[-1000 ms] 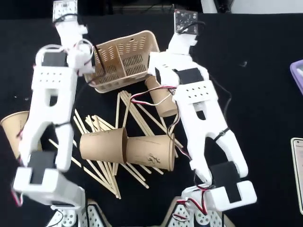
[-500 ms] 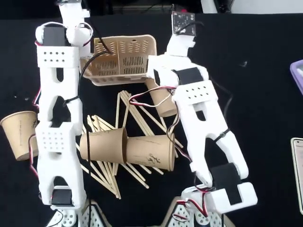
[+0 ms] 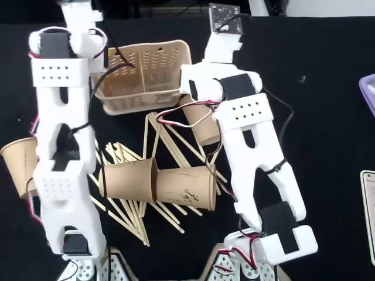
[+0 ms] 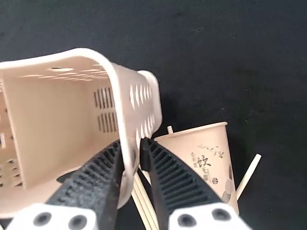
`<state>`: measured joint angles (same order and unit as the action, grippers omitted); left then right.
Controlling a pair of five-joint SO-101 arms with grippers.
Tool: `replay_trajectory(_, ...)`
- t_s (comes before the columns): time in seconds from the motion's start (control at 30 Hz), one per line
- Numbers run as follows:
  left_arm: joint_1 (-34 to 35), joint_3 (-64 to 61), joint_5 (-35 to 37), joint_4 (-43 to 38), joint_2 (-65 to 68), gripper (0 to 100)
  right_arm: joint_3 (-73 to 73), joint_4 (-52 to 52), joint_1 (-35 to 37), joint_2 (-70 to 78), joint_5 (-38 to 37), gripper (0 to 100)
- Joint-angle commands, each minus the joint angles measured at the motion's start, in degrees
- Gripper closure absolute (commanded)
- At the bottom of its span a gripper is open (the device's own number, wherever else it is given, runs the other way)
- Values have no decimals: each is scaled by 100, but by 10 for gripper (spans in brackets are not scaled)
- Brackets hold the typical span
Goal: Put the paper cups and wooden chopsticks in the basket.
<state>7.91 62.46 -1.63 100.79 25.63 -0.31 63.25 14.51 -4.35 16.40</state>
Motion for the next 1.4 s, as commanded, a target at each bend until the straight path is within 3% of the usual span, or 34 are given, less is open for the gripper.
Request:
replay_trajectory(0.0,321,-857,-369,0,-1064,971,-154,44,18,-154,-88,988)
replay_trajectory(0.2,321,-1815,-440,-756,-1134,970,-198,-44,44,409,-88,988)
replay_trajectory(0.47,330,-1886,-440,-1653,-1152,970,-453,-536,35,514,-88,988)
replay_trajectory(0.63,321,-1921,-440,-1626,-1196,970,-1112,-88,35,576,-88,988)
replay_trajectory(0.87,435,-2431,-440,-1468,-1160,970,-884,-18,35,945,-97,988)
replay_trajectory(1.13,426,-2448,-475,-536,-1204,970,-769,624,79,760,-97,988)
replay_trajectory(1.37,470,-2448,-457,-782,-1196,970,-769,747,79,708,-97,988)
